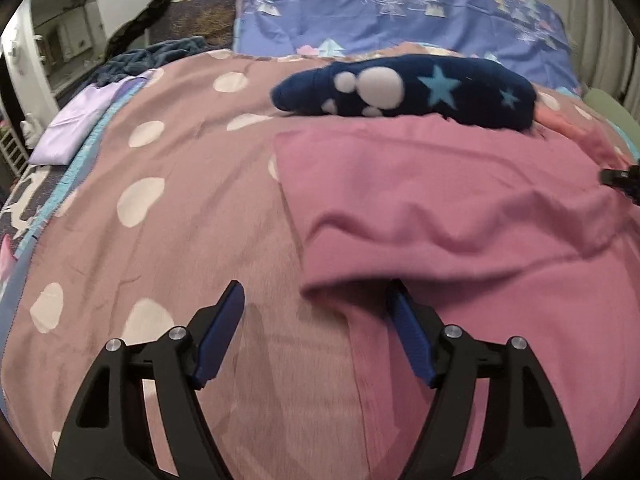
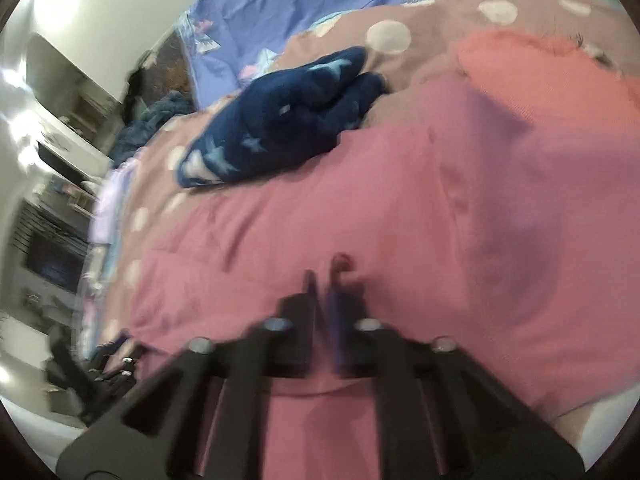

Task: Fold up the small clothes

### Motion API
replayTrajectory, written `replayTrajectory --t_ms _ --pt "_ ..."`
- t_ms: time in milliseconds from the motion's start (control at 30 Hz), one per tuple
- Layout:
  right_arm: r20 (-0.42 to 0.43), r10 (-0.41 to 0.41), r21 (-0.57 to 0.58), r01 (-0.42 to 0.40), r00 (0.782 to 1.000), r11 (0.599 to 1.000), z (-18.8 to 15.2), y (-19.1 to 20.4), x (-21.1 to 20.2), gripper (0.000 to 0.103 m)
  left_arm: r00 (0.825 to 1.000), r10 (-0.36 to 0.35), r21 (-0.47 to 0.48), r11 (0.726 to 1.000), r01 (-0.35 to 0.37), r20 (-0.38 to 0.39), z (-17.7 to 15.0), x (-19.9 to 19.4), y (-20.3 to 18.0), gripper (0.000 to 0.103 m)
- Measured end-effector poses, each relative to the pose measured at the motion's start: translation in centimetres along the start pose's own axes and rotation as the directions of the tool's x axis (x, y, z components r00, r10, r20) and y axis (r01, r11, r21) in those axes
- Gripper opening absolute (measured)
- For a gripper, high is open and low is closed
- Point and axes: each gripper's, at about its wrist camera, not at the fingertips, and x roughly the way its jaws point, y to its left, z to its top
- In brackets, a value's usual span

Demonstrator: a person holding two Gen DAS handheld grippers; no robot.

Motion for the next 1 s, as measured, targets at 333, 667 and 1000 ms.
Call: replayTrajectory --t_ms 333,667,1000 --pt "0.149 -0.07 0.019 0.068 0.986 0.998 -0.2 -3.2 -4.8 0.032 0.995 0.087 -0.052 0.995 -0.084 0.05 -0.8 -0.4 0.6 0.054" --pt "0.042 -0.143 -0.162 0.148 0.989 0.976 -3.7 -1.2 -2.5 0.007 0.991 0.122 0.015 0.992 -0.123 0.063 -1.0 -0.4 -0.8 0.036" --pt "0.037 -0.396 -0.191 0.396 0.917 0.898 -4.7 -1.2 -6.3 0.037 0.992 -0.095 -0.143 0.984 0.107 0.086 -2.1 -1.3 2.3 0.019"
